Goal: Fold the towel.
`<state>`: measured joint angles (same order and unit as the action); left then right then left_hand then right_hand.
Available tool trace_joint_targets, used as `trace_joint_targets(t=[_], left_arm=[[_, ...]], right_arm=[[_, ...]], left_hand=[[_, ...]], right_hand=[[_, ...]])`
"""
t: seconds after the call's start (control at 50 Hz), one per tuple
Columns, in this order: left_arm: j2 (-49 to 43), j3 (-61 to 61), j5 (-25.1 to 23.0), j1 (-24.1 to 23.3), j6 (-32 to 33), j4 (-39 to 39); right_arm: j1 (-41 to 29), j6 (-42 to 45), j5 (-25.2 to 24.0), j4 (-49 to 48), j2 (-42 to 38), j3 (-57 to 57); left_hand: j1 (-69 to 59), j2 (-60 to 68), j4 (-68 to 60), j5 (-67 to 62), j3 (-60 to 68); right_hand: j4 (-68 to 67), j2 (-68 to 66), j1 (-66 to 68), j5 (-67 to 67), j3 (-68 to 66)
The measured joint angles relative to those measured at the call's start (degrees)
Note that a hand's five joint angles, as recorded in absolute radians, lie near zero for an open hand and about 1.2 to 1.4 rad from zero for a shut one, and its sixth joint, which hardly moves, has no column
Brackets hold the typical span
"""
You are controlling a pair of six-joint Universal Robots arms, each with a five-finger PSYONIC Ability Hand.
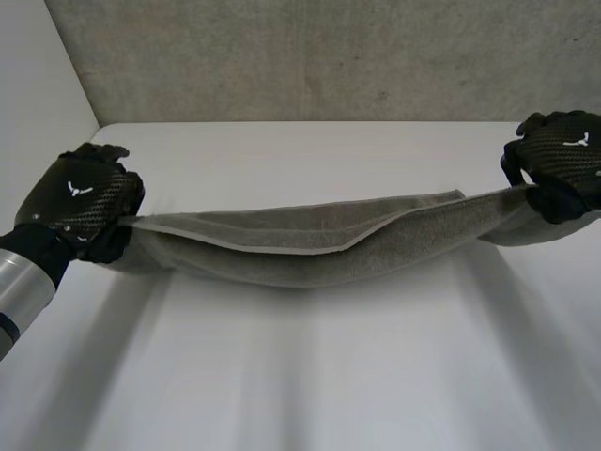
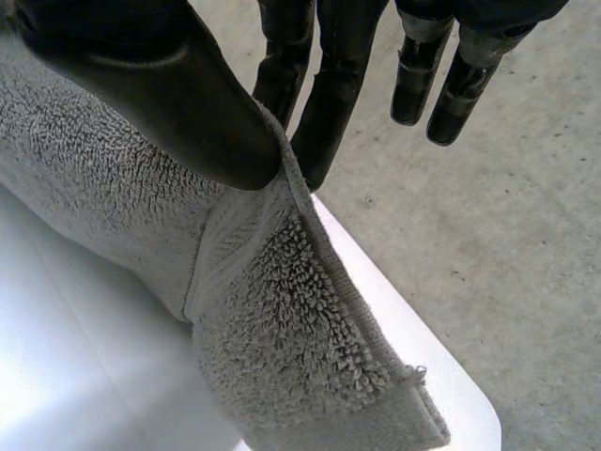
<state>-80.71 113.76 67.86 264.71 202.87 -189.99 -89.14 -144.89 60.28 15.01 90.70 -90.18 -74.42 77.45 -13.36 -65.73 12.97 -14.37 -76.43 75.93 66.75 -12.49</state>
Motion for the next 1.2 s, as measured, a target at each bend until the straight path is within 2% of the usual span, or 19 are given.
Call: trace_joint_targets(t=[0.08,0.26,0.4,0.54,0.72,0.96,1.0,1.04,1.1,1.2], left_arm=[[-2.8,-0.4,-0.9,1.0,0.2,0.0],[-18.7,-9.5,-1.1,1.0,2.1,0.0],[-31.0,-19.4,-0.3,0.0,3.3,0.1],[-41.9,-29.7,1.1,-1.5,3.3,0.4],[-49.4,-37.3,3.7,-2.2,3.2,0.3],[-52.3,-39.9,5.0,-2.3,3.3,-0.6],[-52.4,-40.0,5.5,-2.4,3.2,-0.7],[-52.3,-39.9,6.5,-2.4,3.2,-0.7],[-52.0,-39.8,8.3,-2.4,3.0,-0.7],[-50.5,-39.2,11.3,-2.4,2.7,-0.6]], right_arm=[[-0.3,2.8,0.1,-0.4,-3.6,0.6],[-2.6,8.9,1.2,-0.8,-20.6,10.2],[-5.3,9.9,1.8,-2.5,-31.9,19.6],[-7.2,9.6,2.5,-9.5,-40.8,27.2],[-8.8,9.1,3.9,-15.1,-49.6,35.2],[-10.1,9.0,4.9,-15.3,-58.0,44.2],[-10.3,9.0,5.1,-15.4,-58.6,44.8],[-10.5,9.0,5.4,-15.9,-59.1,45.2],[-10.7,8.7,5.9,-16.9,-59.1,45.3],[-10.8,6.3,7.1,-20.6,-57.0,44.0]], left_hand=[[0.0,0.0,0.0,0.0,0.0],[0.0,0.0,0.0,0.0,0.0],[0.0,0.0,0.0,0.0,0.0],[0.0,0.0,0.0,0.0,0.0],[0.0,0.0,0.0,0.0,0.0],[0.0,0.0,0.0,0.0,0.0],[7.0,-8.9,0.0,7.0,0.0],[27.3,-30.2,0.0,27.7,0.0],[46.8,-49.7,0.0,48.8,0.0],[54.6,-59.8,0.0,60.4,0.0]], right_hand=[[0.0,0.0,0.1,0.0,0.0],[0.0,-0.2,0.1,0.2,0.0],[0.0,-0.2,0.1,0.2,0.0],[0.0,-0.2,0.1,0.2,0.0],[0.0,-0.2,0.1,0.2,0.0],[0.0,-0.2,0.1,0.2,0.0],[0.0,0.8,-0.9,-1.0,0.0],[0.0,13.3,-13.0,-12.7,0.0],[0.0,29.0,-29.7,-30.0,0.0],[0.0,50.4,-51.3,-55.2,0.0]])
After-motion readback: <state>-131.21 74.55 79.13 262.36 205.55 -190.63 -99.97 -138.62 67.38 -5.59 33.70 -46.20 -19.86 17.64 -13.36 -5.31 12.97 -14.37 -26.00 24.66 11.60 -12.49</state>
